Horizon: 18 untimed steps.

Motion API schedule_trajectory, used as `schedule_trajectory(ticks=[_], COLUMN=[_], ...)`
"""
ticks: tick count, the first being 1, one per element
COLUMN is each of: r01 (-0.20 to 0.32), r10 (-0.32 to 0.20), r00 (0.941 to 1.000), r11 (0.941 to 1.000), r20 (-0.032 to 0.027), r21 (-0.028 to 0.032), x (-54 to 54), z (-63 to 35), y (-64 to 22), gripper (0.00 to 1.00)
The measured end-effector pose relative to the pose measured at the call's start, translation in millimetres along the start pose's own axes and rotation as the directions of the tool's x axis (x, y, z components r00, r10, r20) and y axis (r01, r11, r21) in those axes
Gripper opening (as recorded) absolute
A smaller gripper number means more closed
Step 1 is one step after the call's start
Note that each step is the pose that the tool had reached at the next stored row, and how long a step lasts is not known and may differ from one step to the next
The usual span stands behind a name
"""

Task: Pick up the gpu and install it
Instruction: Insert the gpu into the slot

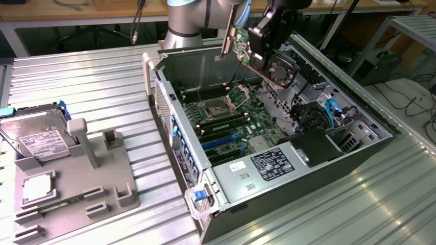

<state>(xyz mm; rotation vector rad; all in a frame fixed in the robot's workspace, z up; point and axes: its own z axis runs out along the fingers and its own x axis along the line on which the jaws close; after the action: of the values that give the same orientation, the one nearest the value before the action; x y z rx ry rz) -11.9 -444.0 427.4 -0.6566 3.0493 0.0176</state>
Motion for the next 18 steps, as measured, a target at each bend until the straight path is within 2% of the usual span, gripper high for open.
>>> schedule_trajectory(ticks=[2, 5, 8, 11, 18], r01=[0.036, 0.097, 0.162, 0.227, 0.338], r10=[-0.036, -0.097, -0.162, -0.227, -0.338], r00=[0.9993, 0.9953, 0.9868, 0.9739, 0.9411], r11=[0.9993, 0.9953, 0.9868, 0.9739, 0.9411], r20=[-0.0002, -0.0005, -0.0007, -0.0008, -0.0007], r21=[-0.0009, -0.0024, -0.004, -0.0057, -0.0086], x=[0.0, 0.0, 0.0, 0.0, 0.0], z=[0.0, 0.1, 0.1, 0.1, 0.1], y=[0.0, 0.0, 0.0, 0.0, 0.0], gripper=[0.28, 0.28, 0.28, 0.28, 0.28])
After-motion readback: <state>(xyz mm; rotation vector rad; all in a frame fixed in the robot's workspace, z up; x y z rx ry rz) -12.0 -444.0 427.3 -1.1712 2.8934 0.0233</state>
